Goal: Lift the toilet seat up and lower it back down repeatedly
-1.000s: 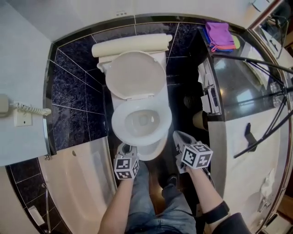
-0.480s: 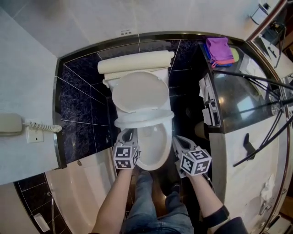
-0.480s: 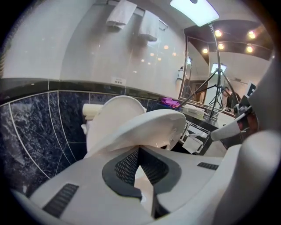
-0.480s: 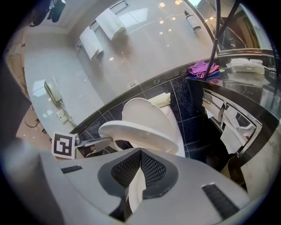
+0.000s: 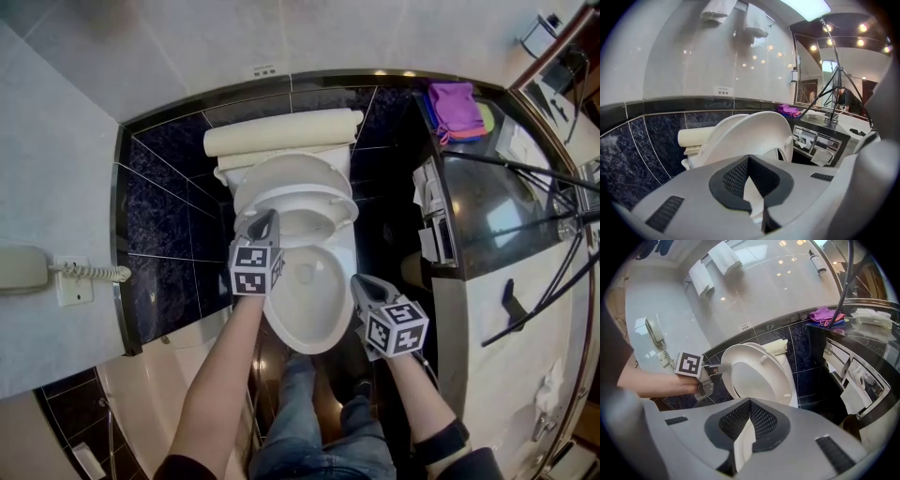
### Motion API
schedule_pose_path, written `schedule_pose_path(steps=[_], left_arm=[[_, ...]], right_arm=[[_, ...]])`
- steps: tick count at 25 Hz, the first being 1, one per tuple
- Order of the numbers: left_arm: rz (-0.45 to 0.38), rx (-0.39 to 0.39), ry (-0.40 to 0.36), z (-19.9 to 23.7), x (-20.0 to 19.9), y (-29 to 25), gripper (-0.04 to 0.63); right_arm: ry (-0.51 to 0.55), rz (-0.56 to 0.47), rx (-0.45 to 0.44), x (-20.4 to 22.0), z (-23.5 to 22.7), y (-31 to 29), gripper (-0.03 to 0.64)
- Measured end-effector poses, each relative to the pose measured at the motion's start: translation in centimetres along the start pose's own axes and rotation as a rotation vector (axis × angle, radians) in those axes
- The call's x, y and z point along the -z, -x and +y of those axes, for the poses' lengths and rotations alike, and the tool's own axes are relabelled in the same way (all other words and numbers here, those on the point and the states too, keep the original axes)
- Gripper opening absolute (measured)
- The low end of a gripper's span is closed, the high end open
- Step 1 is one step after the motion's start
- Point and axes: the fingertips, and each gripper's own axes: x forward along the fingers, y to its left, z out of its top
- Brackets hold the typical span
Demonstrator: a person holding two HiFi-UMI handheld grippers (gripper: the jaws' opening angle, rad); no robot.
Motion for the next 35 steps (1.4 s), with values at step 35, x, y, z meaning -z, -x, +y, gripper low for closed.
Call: schedule_pose_path(steps=[35], left_arm=[[-0.047, -0.125, -0.028, -7.7, -5.2, 25.8, -0.009]], right_arm=[[0.257, -0.068, -0.040, -4.3, 4.8, 14.2, 0.014]])
